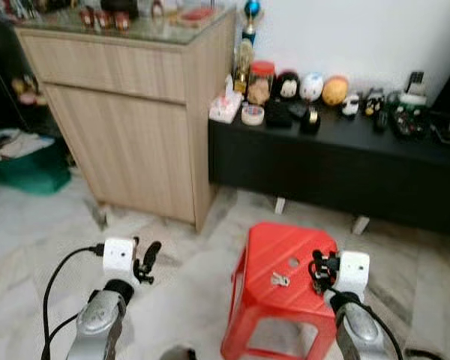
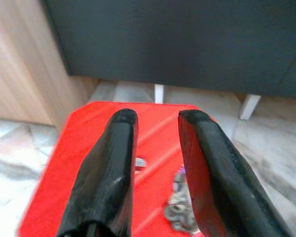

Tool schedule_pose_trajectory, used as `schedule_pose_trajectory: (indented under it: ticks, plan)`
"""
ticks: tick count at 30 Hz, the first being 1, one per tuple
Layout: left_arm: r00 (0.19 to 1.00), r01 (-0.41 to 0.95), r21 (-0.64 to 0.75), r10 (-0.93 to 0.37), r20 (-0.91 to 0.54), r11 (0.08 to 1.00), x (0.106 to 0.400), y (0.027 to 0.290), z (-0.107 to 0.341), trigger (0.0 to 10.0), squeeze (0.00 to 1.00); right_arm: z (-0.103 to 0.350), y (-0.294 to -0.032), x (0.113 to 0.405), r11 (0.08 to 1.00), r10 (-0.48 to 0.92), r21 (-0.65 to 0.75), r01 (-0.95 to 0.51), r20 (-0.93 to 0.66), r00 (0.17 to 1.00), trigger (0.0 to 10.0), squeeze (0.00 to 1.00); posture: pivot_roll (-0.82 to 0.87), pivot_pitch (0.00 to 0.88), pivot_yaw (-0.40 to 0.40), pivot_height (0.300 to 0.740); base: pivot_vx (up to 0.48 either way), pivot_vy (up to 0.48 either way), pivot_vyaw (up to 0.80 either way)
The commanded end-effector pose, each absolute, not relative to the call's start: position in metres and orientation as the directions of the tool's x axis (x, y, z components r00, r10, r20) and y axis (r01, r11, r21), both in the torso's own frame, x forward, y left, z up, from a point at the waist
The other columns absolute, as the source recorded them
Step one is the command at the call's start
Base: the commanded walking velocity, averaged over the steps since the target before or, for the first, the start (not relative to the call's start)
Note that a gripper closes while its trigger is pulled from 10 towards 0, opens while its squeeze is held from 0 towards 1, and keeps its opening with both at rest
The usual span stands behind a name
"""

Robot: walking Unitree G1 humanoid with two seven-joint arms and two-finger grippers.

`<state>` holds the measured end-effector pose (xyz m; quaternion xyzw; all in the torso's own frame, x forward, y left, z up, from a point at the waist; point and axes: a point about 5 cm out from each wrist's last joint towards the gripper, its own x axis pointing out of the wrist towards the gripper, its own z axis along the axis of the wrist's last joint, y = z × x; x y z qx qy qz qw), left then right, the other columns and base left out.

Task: Hang keys on a hook

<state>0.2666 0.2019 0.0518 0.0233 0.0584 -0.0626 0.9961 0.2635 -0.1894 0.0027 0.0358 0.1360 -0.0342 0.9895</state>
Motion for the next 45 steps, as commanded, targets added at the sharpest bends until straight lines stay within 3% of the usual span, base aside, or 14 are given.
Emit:
schedule_pose_trajectory:
  ticks: [1, 21, 26, 36, 45]
  plan:
    - [0.984, 0.144, 0.039, -0.139, -0.109, 0.989, 0.2697, 0.1971, 0.0551, 10.0, 0.00, 0.0013, -0.1972, 0.2620, 0.993, -0.086, 0.054, 0.105, -0.283, 0.955, 10.0, 0.00, 0.07, 0.000, -0.040, 0.652, 0.292, 0.000, -0.58]
    - [0.991, 0.103, 0.058, -0.097, -0.093, 0.993, 0.2718, 0.1996, 0.0575, 10.0, 0.00, 0.0032, -0.1980, 0.2633, 0.998, -0.057, 0.011, 0.063, -0.275, 0.960, 10.0, 0.00, 0.07, 0.000, -0.042, 0.652, 0.072, 0.000, -0.03]
    - [0.990, 0.113, 0.059, -0.107, -0.096, 0.992, 0.2720, 0.1989, 0.0576, 10.0, 0.00, 0.0035, -0.1964, 0.2634, 0.998, -0.048, 0.017, 0.054, -0.271, 0.961, 10.0, 0.00, 0.07, 0.000, -0.040, 0.652, 0.000, 0.000, 0.69]
    - [0.989, 0.123, 0.073, -0.116, -0.094, 0.990, 0.2713, 0.1997, 0.0581, 10.0, 0.00, 0.0022, -0.1962, 0.2628, 0.997, -0.068, 0.025, 0.078, -0.275, 0.959, 10.0, 0.00, 0.07, 0.000, -0.034, 0.652, 0.000, 0.000, 0.00]
    - [0.987, 0.140, 0.078, -0.133, -0.089, 0.987, 0.2726, 0.1981, 0.0598, 10.0, 0.00, 0.0024, -0.1983, 0.2634, 0.995, -0.091, 0.011, 0.098, -0.273, 0.958, 10.0, 0.00, 0.07, 0.000, -0.028, 0.652, 0.275, 0.000, 0.00]
